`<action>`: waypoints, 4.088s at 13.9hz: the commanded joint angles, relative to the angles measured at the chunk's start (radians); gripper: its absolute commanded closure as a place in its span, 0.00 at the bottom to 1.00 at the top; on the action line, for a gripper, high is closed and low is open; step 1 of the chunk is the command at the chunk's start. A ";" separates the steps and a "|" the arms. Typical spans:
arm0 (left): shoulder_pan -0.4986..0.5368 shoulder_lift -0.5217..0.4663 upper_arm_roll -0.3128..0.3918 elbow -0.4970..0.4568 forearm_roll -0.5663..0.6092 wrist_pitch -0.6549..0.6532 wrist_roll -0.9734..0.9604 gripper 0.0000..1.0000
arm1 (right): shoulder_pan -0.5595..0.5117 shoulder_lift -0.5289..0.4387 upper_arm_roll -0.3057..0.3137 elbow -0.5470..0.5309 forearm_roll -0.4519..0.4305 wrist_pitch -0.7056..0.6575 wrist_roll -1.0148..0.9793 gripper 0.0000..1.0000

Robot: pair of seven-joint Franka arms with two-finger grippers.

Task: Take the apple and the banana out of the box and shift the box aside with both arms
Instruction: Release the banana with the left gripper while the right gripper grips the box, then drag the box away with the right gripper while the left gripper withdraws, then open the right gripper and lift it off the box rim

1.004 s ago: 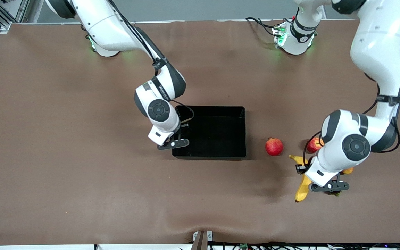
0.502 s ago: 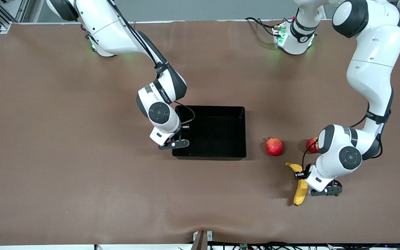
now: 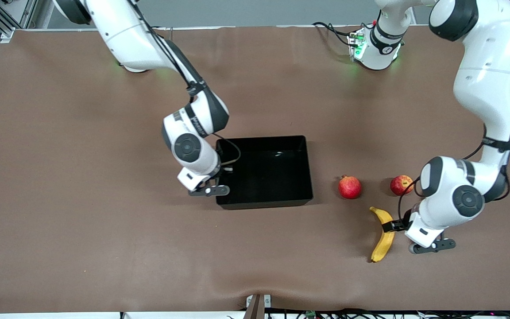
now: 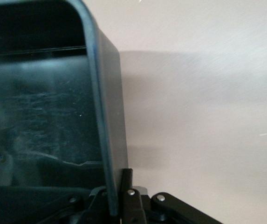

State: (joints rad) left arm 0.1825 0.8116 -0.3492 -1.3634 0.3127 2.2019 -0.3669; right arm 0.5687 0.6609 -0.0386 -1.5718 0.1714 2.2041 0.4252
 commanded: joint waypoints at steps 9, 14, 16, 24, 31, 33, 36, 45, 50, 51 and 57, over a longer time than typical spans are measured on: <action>0.054 -0.417 -0.030 -0.020 0.005 -0.345 0.114 0.00 | -0.464 -0.251 0.013 -0.134 0.000 -0.193 -0.433 1.00; 0.055 -0.566 -0.047 -0.020 -0.107 -0.525 0.147 0.00 | -0.692 -0.264 0.011 -0.169 -0.032 -0.182 -0.675 1.00; 0.055 -0.613 -0.047 -0.020 -0.136 -0.583 0.154 0.00 | -0.788 -0.256 0.011 -0.187 -0.039 -0.182 -0.767 1.00; 0.057 -0.738 -0.047 -0.023 -0.181 -0.746 0.203 0.00 | -0.928 -0.166 0.011 -0.206 -0.128 -0.123 -0.767 1.00; 0.097 -0.788 -0.042 -0.037 -0.265 -0.768 0.266 0.00 | -0.899 -0.130 0.012 -0.209 -0.160 -0.106 -0.657 0.00; 0.075 -0.807 -0.025 -0.063 -0.267 -0.766 0.266 0.00 | -0.882 -0.135 0.014 -0.198 -0.184 -0.106 -0.657 0.00; -0.050 -0.834 0.100 -0.103 -0.267 -0.766 0.266 0.00 | -0.847 -0.148 0.019 -0.133 -0.184 -0.121 -0.664 0.00; -0.253 -0.890 0.312 -0.180 -0.274 -0.751 0.266 0.00 | -0.702 -0.400 0.022 -0.036 -0.173 -0.394 -0.628 0.00; -0.248 -0.928 0.308 -0.250 -0.284 -0.668 0.258 0.00 | -0.600 -0.527 0.020 -0.036 -0.168 -0.523 -0.473 0.00; -0.247 -0.924 0.308 -0.247 -0.284 -0.668 0.255 0.00 | -0.587 -0.553 0.023 -0.036 -0.168 -0.561 -0.417 0.00; -0.236 -0.914 0.312 -0.204 -0.284 -0.673 0.270 0.00 | -0.572 -0.673 0.045 -0.037 -0.167 -0.710 -0.358 0.00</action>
State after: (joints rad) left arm -0.0577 -0.0885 -0.0478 -1.5768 0.0489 1.5278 -0.1194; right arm 0.0082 0.0335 -0.0025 -1.5831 0.0108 1.5017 0.0526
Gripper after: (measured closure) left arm 0.000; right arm 0.000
